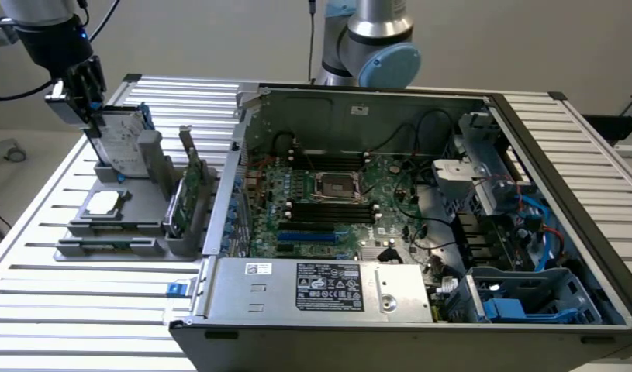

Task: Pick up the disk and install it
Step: 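Pick up the disk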

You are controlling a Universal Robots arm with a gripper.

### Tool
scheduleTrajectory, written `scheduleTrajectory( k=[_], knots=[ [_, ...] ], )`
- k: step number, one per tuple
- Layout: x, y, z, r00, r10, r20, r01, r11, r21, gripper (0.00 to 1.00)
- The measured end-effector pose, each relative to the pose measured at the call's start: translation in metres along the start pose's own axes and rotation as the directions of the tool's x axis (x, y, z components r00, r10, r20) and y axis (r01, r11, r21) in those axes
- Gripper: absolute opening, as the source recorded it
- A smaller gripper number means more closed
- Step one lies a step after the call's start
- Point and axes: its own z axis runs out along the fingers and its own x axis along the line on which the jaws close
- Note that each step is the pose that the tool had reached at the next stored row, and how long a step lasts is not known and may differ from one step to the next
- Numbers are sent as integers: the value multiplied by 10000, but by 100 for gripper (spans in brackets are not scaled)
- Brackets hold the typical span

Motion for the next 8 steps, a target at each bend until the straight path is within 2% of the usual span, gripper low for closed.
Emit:
scheduleTrajectory(
  k=[8],
  knots=[
    [0, 10, 6, 10000, 88, 1, -88, 10000, -2, 51]
  ],
)
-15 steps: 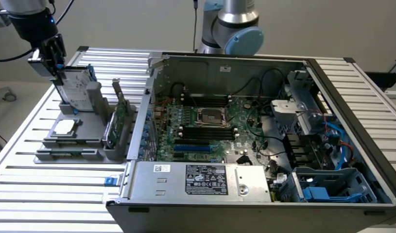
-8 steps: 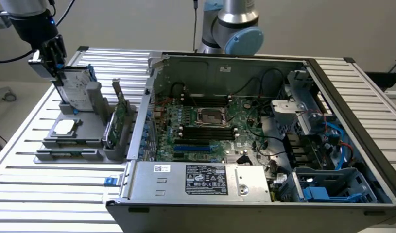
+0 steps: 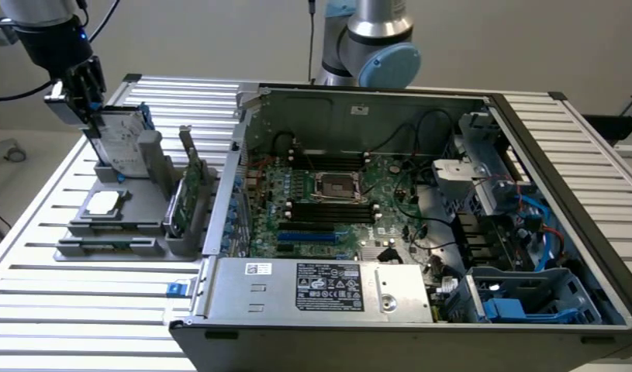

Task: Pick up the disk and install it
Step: 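Pick up the disk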

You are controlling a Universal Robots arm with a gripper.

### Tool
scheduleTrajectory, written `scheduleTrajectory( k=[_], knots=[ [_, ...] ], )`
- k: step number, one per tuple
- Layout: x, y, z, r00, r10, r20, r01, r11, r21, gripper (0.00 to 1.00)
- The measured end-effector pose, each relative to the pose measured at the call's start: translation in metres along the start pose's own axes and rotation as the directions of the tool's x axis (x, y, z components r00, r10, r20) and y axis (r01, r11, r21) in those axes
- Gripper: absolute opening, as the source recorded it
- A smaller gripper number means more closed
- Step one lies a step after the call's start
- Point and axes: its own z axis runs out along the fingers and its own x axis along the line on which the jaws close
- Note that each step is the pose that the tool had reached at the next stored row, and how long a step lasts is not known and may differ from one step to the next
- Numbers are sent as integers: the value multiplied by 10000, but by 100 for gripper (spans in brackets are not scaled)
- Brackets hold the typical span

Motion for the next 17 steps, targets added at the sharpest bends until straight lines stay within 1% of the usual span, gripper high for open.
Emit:
scheduleTrajectory(
  k=[1, 3, 4, 8, 10, 11, 17],
  knots=[
    [0, 0, 0, 10000, 10, 0, -10, 10000, 0, 49],
    [0, 1, 1, 10000, 25, 1, -25, 10000, 0, 49],
    [0, 1, 2, 10000, 33, 1, -33, 10000, -1, 41],
    [1, 2, 2, 10000, 63, 1, -63, 10000, -2, 41],
    [3, 2, 2, 10000, 74, 1, -74, 10000, -4, 39],
    [4, 3, 2, 10000, 80, 2, -80, 10000, -3, 33],
    [19, 4, 3, 9999, 122, 1, -122, 9999, -4, 33]
  ],
)
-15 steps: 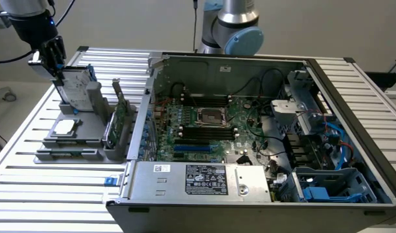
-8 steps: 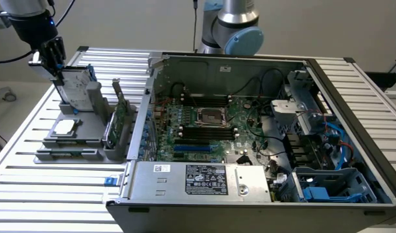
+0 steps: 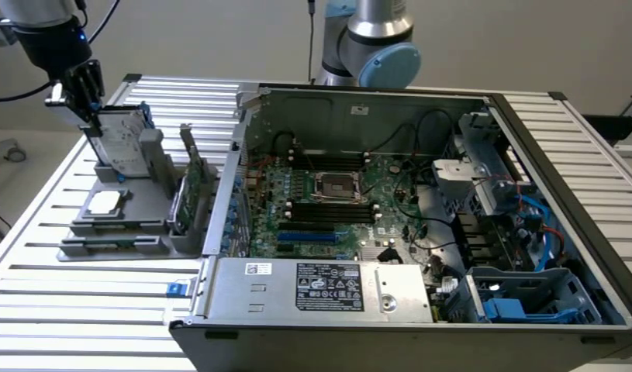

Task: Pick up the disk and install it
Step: 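Pick up the disk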

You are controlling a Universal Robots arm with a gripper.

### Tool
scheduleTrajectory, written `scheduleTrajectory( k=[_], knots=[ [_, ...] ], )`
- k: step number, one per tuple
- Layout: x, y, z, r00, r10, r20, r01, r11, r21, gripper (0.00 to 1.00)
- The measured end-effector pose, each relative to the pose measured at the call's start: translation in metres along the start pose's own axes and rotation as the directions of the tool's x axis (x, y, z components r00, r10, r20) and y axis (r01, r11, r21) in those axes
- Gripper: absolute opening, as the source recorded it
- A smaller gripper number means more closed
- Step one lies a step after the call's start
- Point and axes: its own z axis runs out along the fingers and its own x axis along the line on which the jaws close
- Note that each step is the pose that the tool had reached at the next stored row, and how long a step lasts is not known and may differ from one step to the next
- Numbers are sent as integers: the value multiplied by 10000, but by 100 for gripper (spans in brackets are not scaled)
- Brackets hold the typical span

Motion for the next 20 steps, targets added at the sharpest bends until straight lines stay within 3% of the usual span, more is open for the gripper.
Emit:
scheduleTrajectory(
  k=[20],
  knots=[
    [13, 3, 0, 9990, 450, 5, -450, 9990, -15, 33]
  ],
)
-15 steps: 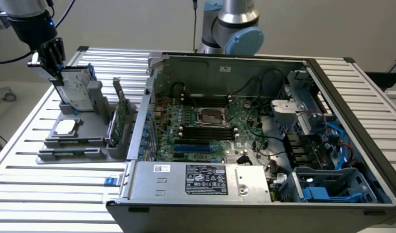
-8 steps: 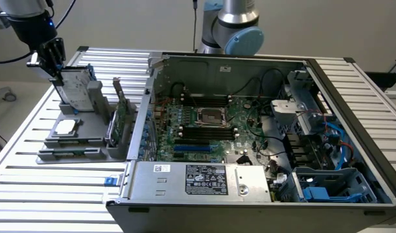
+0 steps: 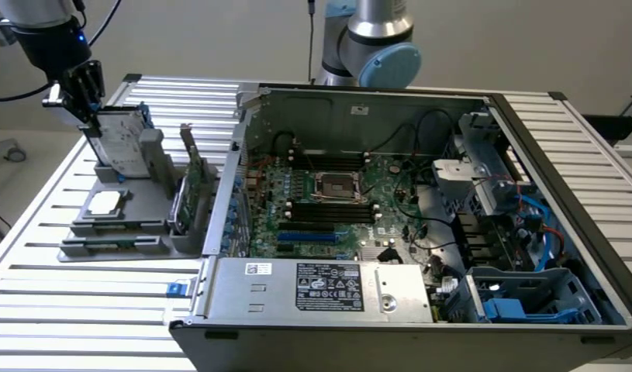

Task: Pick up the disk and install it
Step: 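Pick up the disk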

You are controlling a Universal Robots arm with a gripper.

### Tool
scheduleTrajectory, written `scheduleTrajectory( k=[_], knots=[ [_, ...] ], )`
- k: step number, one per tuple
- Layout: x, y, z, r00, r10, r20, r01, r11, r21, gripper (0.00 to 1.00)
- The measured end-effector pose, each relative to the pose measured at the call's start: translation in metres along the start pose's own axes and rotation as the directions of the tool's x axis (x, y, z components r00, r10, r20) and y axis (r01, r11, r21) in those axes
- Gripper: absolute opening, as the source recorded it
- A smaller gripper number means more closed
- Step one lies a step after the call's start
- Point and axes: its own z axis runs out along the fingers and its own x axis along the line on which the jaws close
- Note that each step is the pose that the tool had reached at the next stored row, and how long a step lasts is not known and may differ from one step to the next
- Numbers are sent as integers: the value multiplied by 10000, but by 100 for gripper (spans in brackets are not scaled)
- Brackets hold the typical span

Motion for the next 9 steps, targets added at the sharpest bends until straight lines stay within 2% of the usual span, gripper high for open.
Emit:
scheduleTrajectory(
  k=[9],
  knots=[
    [1, 0, -22, 10000, 0, 0, 0, 10000, 1, 33]
  ],
)
